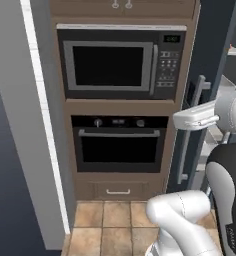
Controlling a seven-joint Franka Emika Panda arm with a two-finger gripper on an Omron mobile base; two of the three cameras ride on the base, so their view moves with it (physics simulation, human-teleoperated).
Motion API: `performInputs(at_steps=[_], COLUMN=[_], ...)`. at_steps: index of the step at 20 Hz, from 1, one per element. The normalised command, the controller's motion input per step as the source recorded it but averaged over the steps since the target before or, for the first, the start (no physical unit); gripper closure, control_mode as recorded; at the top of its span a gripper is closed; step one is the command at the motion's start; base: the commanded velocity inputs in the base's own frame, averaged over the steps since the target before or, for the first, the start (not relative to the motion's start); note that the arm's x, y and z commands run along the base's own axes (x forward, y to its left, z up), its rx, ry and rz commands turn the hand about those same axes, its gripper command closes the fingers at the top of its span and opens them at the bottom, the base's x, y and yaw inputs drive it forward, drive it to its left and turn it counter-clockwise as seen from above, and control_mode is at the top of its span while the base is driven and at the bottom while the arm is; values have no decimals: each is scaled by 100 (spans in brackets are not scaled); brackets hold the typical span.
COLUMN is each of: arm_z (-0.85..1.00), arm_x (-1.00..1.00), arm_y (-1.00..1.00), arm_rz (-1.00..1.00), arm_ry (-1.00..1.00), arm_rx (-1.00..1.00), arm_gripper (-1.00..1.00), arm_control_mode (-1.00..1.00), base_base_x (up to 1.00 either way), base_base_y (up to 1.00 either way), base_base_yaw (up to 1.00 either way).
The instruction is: Take the lemon and orange from the second highest rack and move them to the highest rack where the bell pepper and steak are located, to maximize freezer space. Close the freezer door after rearranging.
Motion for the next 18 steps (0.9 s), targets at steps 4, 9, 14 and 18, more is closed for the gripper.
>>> performInputs(at_steps=[4,9,14,18], arm_z=[0,0,0,0], arm_x=[0,0,0,0], arm_y=[0,0,0,0], arm_rz=[0,0,0,0], arm_ry=[0,0,0,0], arm_rx=[0,0,0,0], arm_gripper=[-100,-100,-100,-100], arm_control_mode=[100,100,100,100], base_base_x=[34,50,53,48], base_base_y=[51,30,56,58], base_base_yaw=[-41,-65,-47,-30])
